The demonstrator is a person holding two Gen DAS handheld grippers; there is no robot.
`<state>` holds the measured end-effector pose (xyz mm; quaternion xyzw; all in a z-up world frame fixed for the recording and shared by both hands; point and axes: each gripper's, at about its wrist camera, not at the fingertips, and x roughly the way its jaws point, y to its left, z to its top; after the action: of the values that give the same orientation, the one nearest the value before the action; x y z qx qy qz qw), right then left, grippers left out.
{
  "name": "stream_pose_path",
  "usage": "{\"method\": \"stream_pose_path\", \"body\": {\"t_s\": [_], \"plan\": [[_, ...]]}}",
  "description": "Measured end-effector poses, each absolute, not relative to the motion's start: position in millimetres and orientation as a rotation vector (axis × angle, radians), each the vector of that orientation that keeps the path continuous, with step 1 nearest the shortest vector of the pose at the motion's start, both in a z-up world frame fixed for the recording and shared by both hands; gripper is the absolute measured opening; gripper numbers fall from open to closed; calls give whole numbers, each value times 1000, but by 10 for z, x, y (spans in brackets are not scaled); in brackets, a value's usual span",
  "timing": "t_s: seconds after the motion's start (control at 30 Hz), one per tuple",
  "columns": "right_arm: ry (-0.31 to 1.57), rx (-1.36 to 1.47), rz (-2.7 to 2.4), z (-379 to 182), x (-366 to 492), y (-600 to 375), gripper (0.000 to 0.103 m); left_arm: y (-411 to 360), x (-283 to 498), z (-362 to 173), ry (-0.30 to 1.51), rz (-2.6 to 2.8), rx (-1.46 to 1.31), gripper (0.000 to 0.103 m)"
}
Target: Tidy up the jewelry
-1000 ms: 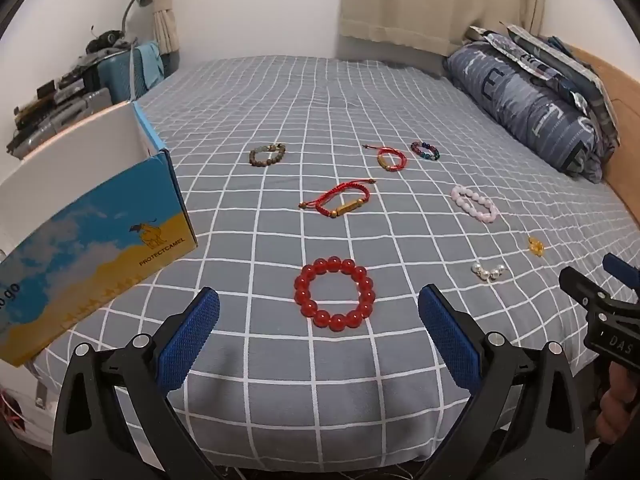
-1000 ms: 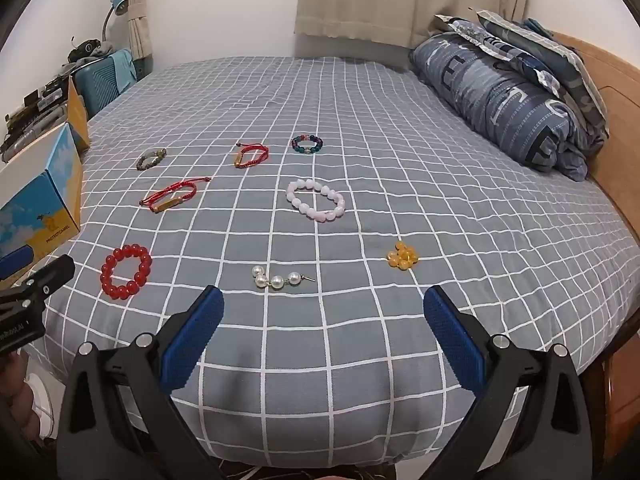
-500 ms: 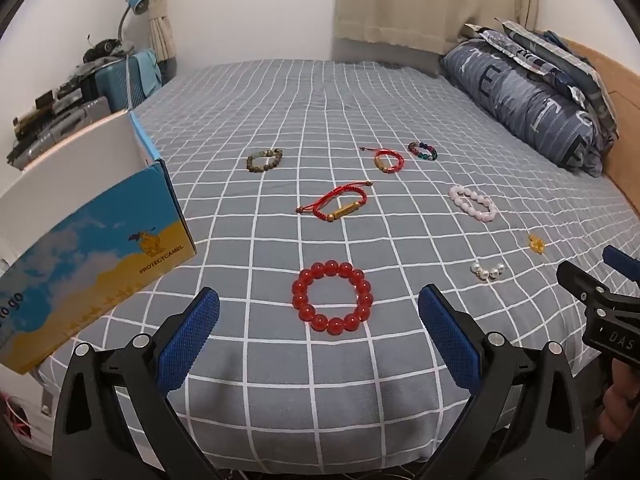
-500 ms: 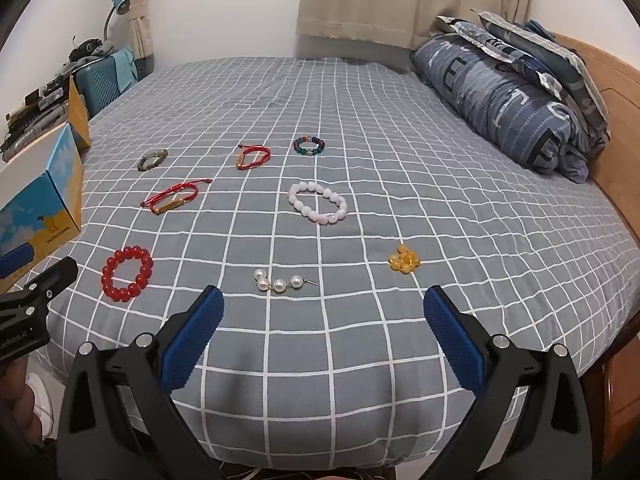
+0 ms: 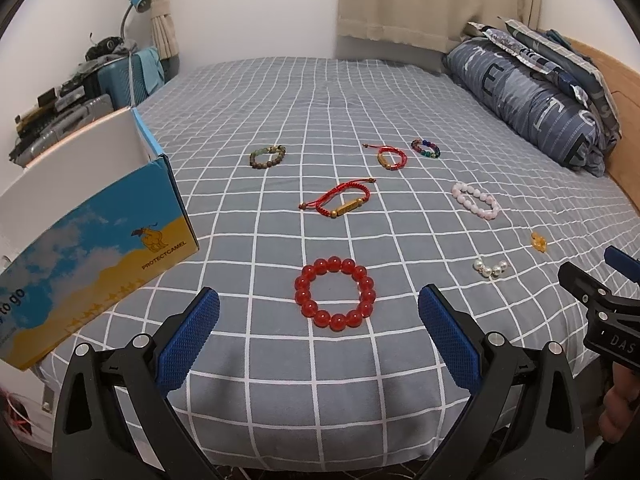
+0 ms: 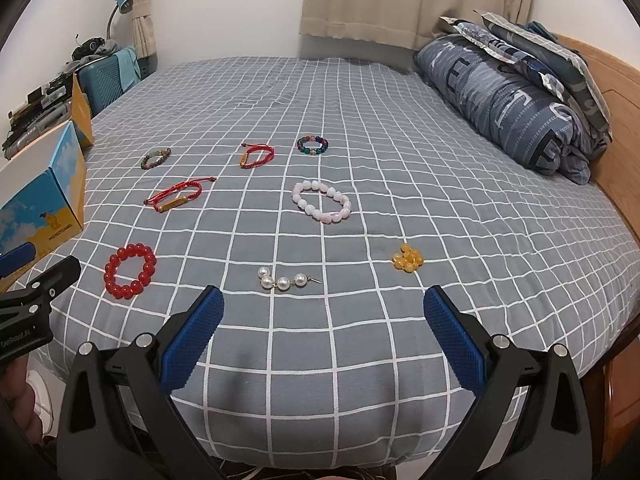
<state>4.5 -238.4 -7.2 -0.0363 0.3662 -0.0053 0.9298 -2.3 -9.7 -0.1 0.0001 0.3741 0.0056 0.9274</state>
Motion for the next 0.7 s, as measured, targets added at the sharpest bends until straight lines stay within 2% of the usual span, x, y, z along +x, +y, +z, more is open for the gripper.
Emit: {"method": "stream_pose_path", "body": {"t_s": [0.7], "plan": [[754, -68, -5, -85, 46, -2387, 96, -121, -43, -9, 785, 45, 8, 97]]}}
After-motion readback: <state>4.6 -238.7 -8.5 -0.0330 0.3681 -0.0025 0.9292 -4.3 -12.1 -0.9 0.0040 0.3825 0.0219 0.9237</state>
